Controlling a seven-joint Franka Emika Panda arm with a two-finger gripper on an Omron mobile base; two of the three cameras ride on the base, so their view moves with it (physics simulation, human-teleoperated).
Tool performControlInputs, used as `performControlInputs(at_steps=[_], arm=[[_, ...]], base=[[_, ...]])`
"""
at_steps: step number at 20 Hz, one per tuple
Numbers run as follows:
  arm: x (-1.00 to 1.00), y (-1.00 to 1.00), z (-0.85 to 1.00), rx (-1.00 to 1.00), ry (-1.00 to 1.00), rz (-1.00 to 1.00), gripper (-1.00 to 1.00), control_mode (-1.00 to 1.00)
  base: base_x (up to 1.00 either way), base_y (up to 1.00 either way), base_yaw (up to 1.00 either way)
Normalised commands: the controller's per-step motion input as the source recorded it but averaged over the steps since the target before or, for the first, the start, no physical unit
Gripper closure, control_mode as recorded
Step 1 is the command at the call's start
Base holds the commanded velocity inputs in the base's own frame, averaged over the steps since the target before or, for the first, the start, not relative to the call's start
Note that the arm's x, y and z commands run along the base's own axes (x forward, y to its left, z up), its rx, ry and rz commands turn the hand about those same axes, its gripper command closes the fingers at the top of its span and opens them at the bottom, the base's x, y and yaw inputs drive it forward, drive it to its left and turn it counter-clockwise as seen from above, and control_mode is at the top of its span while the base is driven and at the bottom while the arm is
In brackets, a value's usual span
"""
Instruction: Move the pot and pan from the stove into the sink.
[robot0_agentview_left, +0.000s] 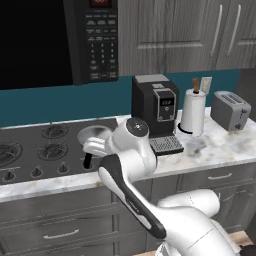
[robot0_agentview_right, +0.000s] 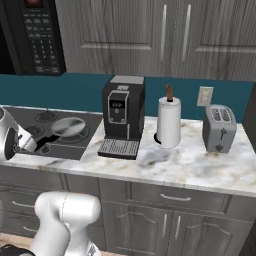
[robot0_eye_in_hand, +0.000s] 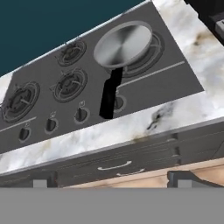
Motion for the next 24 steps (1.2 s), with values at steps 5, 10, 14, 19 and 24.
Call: performControlInputs(at_steps=[5,10,14,19,24], arm=[[0.39,0.10,-0.21,0.00,0.00,0.00,-1.00,-1.00],[0.35,0.01,-0.31,-0.02,0.00,0.00,-1.00,-1.00],[0.29,0.04,-0.39,-0.05,0.00,0.00,-1.00,-1.00],[0.31,0.09,-0.35,-0.04,0.00,0.00,-1.00,-1.00],[0.41,0.18,-0.22,-0.03,0.00,0.00,-1.00,-1.00]], base=[[0.00,0.00,0.00],[0.00,0.00,0.00],[0.00,0.00,0.00],[0.00,0.00,0.00],[0.00,0.00,0.00]])
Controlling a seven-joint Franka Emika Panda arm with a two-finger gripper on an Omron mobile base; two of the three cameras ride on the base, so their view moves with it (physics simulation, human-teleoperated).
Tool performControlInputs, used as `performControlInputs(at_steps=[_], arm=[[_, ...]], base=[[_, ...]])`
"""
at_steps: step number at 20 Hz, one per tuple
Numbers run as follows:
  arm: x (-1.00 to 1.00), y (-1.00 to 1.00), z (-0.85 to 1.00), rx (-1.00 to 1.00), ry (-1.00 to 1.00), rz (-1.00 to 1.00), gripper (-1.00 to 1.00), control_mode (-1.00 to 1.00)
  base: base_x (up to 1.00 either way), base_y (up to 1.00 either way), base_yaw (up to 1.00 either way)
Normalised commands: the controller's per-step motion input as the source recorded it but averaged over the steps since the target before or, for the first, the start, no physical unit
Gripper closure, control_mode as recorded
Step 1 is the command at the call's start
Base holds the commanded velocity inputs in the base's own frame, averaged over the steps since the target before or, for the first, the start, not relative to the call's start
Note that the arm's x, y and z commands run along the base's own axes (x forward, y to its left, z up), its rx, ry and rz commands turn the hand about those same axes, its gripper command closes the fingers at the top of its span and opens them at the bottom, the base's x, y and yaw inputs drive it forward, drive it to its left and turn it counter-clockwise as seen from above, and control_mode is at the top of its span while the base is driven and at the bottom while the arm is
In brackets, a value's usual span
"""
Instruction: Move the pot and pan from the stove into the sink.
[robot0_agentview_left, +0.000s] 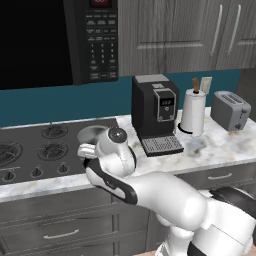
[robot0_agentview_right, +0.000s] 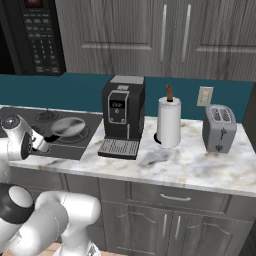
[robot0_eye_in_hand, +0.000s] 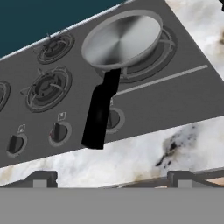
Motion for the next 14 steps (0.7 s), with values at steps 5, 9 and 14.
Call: performControlInputs(at_steps=[5,9,14], arm=[[0.37,0.15,-0.17,-0.02,0.00,0.00,-1.00,-1.00],[0.33,0.18,-0.17,-0.02,0.00,0.00,-1.00,-1.00],[0.24,0.18,-0.26,-0.05,0.00,0.00,-1.00,-1.00]], base=[[0.00,0.00,0.00],[0.00,0.00,0.00],[0.00,0.00,0.00]])
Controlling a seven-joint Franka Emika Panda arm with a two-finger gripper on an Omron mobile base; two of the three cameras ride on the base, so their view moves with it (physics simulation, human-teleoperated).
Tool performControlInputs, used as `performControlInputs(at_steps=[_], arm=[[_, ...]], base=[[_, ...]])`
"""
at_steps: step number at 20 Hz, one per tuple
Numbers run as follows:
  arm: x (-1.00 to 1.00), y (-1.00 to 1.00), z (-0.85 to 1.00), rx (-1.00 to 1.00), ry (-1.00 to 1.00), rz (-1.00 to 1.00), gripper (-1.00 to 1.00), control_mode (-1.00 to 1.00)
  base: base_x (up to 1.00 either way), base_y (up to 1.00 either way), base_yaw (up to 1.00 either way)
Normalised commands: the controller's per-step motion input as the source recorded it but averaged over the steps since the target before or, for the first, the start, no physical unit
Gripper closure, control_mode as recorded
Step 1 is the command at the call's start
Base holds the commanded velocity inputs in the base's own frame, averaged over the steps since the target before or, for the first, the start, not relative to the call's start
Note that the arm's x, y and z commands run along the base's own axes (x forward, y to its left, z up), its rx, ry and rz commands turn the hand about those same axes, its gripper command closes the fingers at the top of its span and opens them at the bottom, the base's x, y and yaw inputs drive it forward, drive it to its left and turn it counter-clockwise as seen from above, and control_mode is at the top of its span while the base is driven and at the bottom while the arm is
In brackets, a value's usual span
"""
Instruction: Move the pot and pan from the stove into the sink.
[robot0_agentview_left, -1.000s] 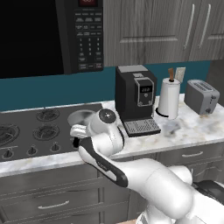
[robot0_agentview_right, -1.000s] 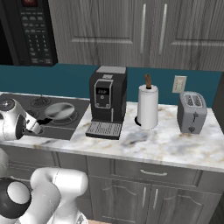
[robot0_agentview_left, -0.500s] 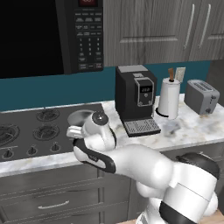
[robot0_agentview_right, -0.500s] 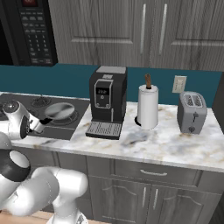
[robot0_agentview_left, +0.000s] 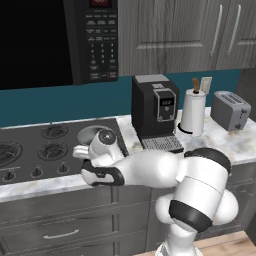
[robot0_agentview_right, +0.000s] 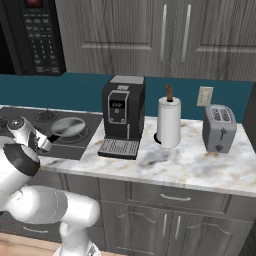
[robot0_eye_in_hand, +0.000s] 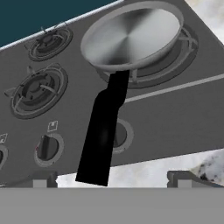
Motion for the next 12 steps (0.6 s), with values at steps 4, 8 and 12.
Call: performControlInputs(at_steps=[4,8,12], arm=[[0.21,0.22,-0.30,-0.07,0.00,0.00,-1.00,-1.00],[0.25,0.23,-0.28,-0.06,0.00,0.00,-1.00,-1.00],[0.31,0.18,-0.21,-0.04,0.00,0.00,-1.00,-1.00]], base=[[0.00,0.00,0.00],[0.00,0.00,0.00],[0.00,0.00,0.00]])
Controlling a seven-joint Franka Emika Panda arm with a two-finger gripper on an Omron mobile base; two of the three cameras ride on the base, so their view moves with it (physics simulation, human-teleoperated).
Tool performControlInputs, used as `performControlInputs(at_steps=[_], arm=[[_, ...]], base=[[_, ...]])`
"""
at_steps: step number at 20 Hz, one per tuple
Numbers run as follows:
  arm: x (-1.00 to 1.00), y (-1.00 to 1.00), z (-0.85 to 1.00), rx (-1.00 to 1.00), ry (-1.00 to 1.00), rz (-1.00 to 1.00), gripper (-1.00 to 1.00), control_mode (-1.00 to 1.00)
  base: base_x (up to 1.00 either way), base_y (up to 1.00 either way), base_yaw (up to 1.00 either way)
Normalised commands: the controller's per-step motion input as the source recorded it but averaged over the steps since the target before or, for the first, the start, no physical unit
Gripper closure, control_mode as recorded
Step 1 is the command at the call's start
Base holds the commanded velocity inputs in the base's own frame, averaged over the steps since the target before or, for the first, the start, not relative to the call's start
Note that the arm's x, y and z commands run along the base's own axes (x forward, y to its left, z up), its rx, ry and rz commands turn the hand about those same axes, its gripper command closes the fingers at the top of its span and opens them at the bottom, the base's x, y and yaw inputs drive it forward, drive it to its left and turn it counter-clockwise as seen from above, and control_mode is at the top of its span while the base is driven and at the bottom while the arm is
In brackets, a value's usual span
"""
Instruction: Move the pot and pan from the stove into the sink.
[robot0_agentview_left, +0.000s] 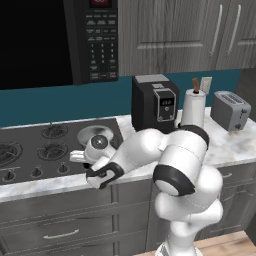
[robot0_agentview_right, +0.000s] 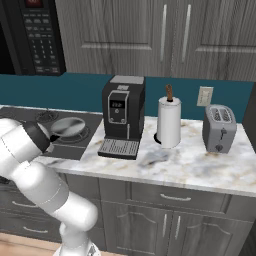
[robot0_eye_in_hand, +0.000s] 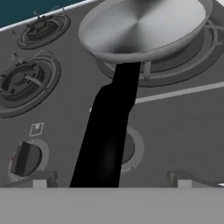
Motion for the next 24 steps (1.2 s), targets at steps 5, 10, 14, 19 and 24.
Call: performControlInputs(at_steps=[5,10,14,19,24], arm=[[0.06,0.01,-0.03,0.00,0.00,0.00,-1.00,-1.00],[0.02,0.00,0.00,0.00,0.00,0.00,-1.00,-1.00],[0.23,0.12,0.00,0.00,0.00,-0.01,-1.00,-1.00],[0.21,0.10,0.02,0.00,0.02,-0.01,-1.00,-1.00],[0.00,0.00,0.00,0.00,0.00,0.00,-1.00,-1.00]], base=[[0.00,0.00,0.00],[0.00,0.00,0.00],[0.00,0.00,0.00],[0.00,0.00,0.00],[0.00,0.00,0.00]])
